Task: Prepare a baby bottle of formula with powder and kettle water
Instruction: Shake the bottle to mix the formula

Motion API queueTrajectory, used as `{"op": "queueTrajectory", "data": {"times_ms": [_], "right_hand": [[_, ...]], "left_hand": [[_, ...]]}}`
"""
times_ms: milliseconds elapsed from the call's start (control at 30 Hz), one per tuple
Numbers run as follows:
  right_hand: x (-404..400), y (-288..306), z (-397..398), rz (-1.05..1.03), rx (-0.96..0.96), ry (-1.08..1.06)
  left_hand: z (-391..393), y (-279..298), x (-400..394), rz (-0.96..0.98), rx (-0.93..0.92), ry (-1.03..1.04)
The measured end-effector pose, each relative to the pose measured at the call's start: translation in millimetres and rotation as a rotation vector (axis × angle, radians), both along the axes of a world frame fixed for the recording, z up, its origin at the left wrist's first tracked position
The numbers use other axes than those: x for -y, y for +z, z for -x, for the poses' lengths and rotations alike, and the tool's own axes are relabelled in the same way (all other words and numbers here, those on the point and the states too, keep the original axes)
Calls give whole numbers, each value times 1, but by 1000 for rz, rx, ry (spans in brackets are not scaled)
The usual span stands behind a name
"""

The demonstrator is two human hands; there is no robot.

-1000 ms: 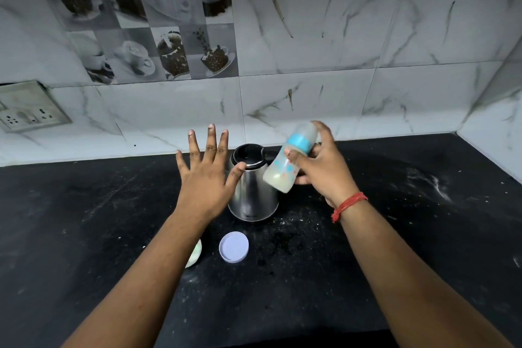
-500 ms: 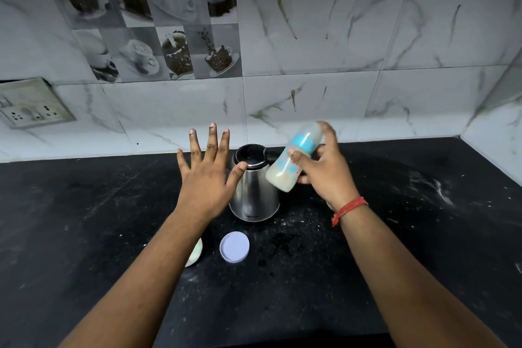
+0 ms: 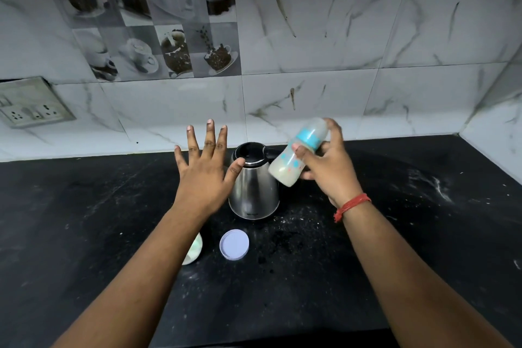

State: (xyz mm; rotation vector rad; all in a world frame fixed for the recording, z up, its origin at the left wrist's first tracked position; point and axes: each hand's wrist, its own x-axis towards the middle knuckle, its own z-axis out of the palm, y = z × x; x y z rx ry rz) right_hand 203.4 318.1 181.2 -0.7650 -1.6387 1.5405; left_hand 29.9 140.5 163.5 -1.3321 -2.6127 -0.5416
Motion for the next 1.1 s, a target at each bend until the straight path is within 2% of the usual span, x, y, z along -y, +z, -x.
{"op": "queueTrajectory", "data": {"times_ms": [100, 133, 233, 367, 400, 500, 633, 767, 900, 1000, 1033, 1100], "right_hand": [[-2, 1, -1, 53, -149, -191], [-2, 2, 0, 61, -158, -192], [3, -1, 2, 4, -17, 8], [4, -3, 3, 64, -162, -180], [6, -1, 3, 48, -128, -167], [12, -5, 3, -18, 60, 49], [8, -8, 5, 74, -107, -170], [8, -4, 7, -10, 98, 77], [1, 0, 7, 54, -108, -150], [5, 0, 8, -10, 57, 42], [6, -1, 8, -4, 66, 44], [5, -2, 7, 73, -60, -75]], "left_hand": [[0, 0, 0, -2, 4, 6], [0, -1, 0, 2, -1, 5], [0, -1, 0, 3, 2, 5], [0, -1, -1, -9, 15, 2], [0, -1, -1, -9, 9, -2], [2, -1, -2, -11, 12, 0], [2, -1, -4, -4, 14, 5], [4, -1, -5, -2, 16, 8], [4, -2, -7, -14, 26, 7], [5, -1, -8, -20, 21, -2], [6, -1, -9, -21, 27, -1], [6, -1, -10, -23, 34, 0]]}}
